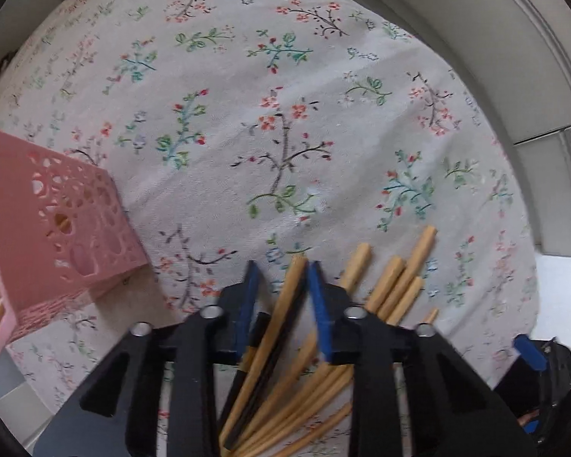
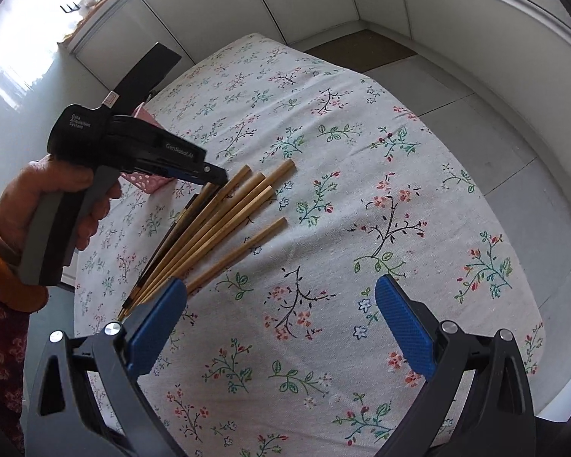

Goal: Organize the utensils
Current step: 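Grasp another wooden chopstick with the left tool while the right tool grasps one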

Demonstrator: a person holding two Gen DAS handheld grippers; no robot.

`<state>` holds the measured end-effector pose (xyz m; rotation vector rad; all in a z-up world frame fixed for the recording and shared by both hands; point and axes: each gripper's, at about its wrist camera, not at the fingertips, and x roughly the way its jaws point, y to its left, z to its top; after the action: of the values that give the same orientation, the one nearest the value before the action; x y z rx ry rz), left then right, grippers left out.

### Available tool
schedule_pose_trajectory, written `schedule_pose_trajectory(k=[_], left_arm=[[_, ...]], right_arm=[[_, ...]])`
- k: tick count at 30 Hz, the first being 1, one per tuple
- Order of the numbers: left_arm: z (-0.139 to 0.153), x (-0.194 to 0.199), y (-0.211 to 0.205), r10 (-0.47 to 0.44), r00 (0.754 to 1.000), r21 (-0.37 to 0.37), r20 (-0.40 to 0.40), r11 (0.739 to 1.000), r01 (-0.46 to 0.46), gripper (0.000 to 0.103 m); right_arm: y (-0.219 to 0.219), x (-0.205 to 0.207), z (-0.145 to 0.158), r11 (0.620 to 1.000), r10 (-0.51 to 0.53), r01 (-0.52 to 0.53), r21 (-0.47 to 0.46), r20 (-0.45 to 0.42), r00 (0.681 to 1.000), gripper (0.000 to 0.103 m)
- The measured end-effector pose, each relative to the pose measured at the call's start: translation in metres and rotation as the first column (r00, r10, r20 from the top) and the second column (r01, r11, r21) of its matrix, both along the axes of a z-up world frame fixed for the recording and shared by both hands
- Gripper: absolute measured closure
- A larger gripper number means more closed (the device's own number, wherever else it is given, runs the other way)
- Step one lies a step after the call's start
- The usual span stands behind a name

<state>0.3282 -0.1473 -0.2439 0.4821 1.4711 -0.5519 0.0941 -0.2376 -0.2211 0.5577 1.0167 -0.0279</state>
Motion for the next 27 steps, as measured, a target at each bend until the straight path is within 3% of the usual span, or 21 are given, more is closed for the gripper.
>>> schedule_pose_trajectory(k=[2,5,9,11,13,17,19,21,22,24,27], left_arm=[[0.000,-0.006,0.006,0.002,1.000,0.002,0.019,1.000,-0.002,0.092],[0.000,-0.018,0.021,0.045,0.998,-0.045,0.033,0.998,-0.043,0.092],[0.013,-0.033,0.057,0.168,0.985,-0.186,0.029,0.969,-0.160,0.092],[0.034,-0.047,0.083,0.220,0.975,-0.306,0.030,0.931,-0.200,0.092],[0.058,-0.063,0.108,0.252,0.967,-0.404,0.047,0.890,-0.212,0.093],[0.117,-0.097,0.142,0.294,0.947,-0.543,0.131,0.821,-0.179,0.095],[0.146,-0.112,0.157,0.318,0.930,-0.595,0.187,0.789,-0.150,0.096],[0.166,-0.119,0.173,0.346,0.907,-0.629,0.239,0.767,-0.127,0.096],[0.174,-0.124,0.177,0.359,0.898,-0.643,0.254,0.756,-0.120,0.096],[0.194,-0.135,0.189,0.391,0.873,-0.687,0.293,0.721,-0.093,0.096],[0.213,-0.148,0.194,0.408,0.849,-0.722,0.335,0.691,-0.048,0.096]], right_arm=[[-0.001,0.001,-0.002,1.000,-0.011,0.011,0.002,-0.007,1.000,0.006],[-0.006,0.004,-0.005,0.999,-0.043,0.043,-0.008,-0.026,0.999,0.006],[-0.011,0.014,-0.007,0.995,-0.094,0.091,-0.038,-0.077,0.993,0.006],[-0.012,0.023,-0.002,0.991,-0.130,0.126,-0.043,-0.092,0.987,0.006],[-0.009,0.042,-0.003,0.988,-0.151,0.144,-0.054,-0.171,0.974,0.007],[0.001,0.073,-0.012,0.986,-0.168,0.168,-0.025,-0.287,0.943,0.022],[0.007,0.083,-0.019,0.985,-0.166,0.172,-0.015,-0.341,0.925,0.031],[0.013,0.088,-0.027,0.984,-0.159,0.176,0.009,-0.387,0.908,0.053],[0.016,0.090,-0.032,0.984,-0.158,0.180,0.013,-0.416,0.896,0.058],[0.019,0.091,-0.034,0.980,-0.180,0.198,-0.002,-0.427,0.886,0.062],[0.023,0.093,-0.032,0.975,-0.199,0.221,0.006,-0.412,0.889,0.062]])
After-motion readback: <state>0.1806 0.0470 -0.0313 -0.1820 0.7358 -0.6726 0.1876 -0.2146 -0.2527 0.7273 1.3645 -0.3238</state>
